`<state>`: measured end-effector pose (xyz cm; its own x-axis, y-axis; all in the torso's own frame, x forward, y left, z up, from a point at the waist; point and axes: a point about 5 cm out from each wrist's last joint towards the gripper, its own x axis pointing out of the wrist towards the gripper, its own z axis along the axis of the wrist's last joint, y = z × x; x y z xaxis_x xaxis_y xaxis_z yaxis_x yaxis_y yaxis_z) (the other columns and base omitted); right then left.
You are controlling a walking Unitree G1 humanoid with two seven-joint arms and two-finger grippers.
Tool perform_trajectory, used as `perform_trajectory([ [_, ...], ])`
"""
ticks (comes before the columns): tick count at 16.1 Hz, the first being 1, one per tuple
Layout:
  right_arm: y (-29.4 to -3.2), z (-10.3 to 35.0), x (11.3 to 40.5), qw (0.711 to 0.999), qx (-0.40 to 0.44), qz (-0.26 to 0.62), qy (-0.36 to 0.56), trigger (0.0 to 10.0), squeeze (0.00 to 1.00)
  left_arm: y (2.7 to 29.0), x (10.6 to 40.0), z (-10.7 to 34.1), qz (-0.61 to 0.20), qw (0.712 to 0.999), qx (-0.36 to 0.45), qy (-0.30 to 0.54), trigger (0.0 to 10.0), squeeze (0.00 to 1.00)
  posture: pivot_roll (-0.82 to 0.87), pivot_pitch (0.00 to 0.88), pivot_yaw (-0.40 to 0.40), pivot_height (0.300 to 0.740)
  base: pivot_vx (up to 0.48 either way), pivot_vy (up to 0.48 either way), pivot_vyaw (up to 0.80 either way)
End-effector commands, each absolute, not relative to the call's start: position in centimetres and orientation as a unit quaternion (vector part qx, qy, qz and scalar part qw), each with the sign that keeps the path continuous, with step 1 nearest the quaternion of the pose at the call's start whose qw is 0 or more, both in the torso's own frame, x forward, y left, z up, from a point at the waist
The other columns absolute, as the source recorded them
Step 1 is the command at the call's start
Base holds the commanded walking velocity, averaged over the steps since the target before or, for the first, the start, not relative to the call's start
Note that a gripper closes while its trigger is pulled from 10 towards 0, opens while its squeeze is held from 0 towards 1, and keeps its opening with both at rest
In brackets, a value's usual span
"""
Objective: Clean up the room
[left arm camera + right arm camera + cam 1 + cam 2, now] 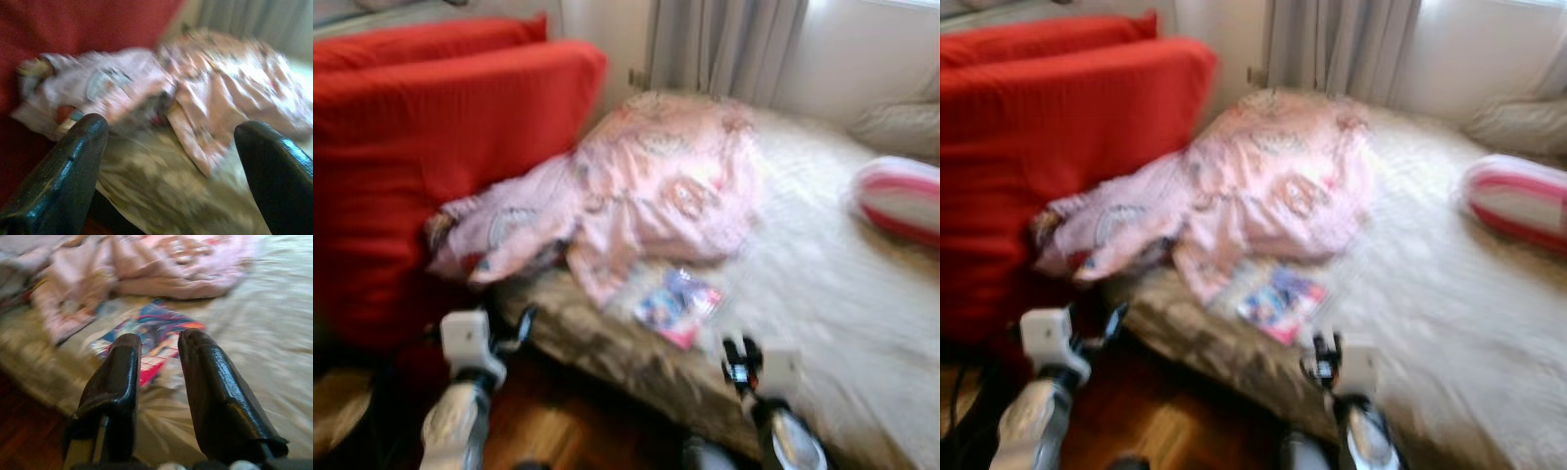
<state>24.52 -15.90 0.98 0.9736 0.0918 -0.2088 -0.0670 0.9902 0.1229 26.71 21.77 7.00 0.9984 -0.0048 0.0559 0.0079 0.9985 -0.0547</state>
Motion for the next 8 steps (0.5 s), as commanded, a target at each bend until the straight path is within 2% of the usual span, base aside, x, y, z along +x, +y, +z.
perform_trajectory([
  [1, -15.62, 1.17, 24.81, 0.991, 0.058, 0.050, 0.107, 10.0, 0.00, 21.83, 26.11, 6.09, 0.001, 0.999, -0.031, -0.008, 10.0, 0.00, 0.02, 0.047, -0.050, 0.645, 0.000, 0.000, 0.00],
  [8, -15.27, 1.15, 24.59, 0.990, 0.043, 0.081, 0.110, 10.0, 0.00, 21.61, 26.08, 5.95, -0.008, 0.999, -0.040, -0.005, 10.0, 0.00, 0.02, 0.045, -0.051, 0.645, 0.000, 0.000, 0.00],
])
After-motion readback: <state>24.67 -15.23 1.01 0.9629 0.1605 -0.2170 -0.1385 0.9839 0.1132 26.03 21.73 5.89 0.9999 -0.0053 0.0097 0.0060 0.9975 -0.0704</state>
